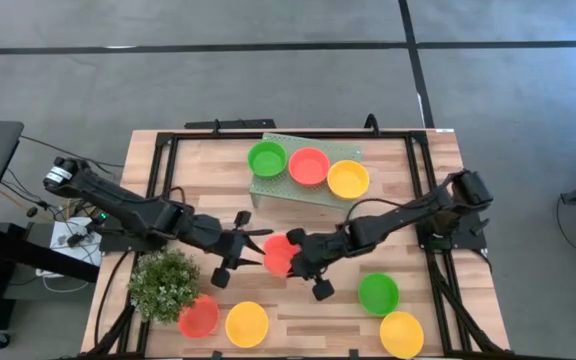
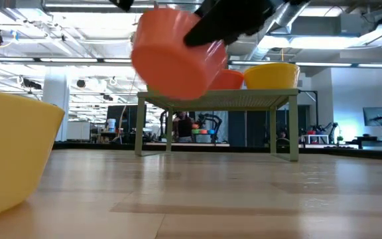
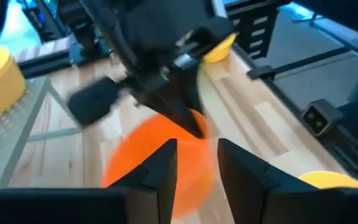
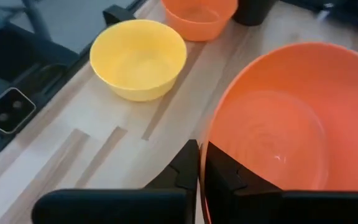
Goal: Pick & Place Mini bowls
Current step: Stack the orange bowl on top of the orange bowls on the shelf, then stack the yellow bowl on top of the yellow bowls on the shelf
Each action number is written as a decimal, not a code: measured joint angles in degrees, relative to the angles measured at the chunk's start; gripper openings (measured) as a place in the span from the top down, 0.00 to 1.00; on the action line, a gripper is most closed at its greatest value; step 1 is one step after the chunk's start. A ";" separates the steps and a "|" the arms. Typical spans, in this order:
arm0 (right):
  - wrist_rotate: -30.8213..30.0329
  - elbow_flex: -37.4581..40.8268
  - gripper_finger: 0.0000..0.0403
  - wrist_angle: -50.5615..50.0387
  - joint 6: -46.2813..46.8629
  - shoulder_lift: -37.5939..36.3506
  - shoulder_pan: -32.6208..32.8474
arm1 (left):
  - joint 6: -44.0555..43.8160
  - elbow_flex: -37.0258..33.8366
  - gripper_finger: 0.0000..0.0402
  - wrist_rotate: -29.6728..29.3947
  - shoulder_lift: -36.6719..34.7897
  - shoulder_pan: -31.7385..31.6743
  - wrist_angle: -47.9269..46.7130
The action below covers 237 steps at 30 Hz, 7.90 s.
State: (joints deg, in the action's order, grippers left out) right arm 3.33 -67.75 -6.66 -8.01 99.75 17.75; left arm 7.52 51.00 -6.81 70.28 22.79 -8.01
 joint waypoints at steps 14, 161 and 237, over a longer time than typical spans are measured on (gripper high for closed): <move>-21.70 -15.32 0.99 -29.80 -1.84 -11.55 -5.10 | -0.49 -0.07 0.72 -0.08 -1.71 2.68 -0.07; 1.88 15.67 0.97 -38.16 114.11 -10.08 43.58 | -18.49 -12.41 0.73 3.39 6.60 10.12 18.40; -8.12 -12.66 0.84 -70.71 34.27 -20.24 -38.22 | -15.27 -12.41 0.73 3.41 6.60 10.11 19.67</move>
State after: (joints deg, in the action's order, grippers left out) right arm -4.80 -80.40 -77.37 26.26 79.51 -20.47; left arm -7.75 38.59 -3.40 76.88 32.90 11.66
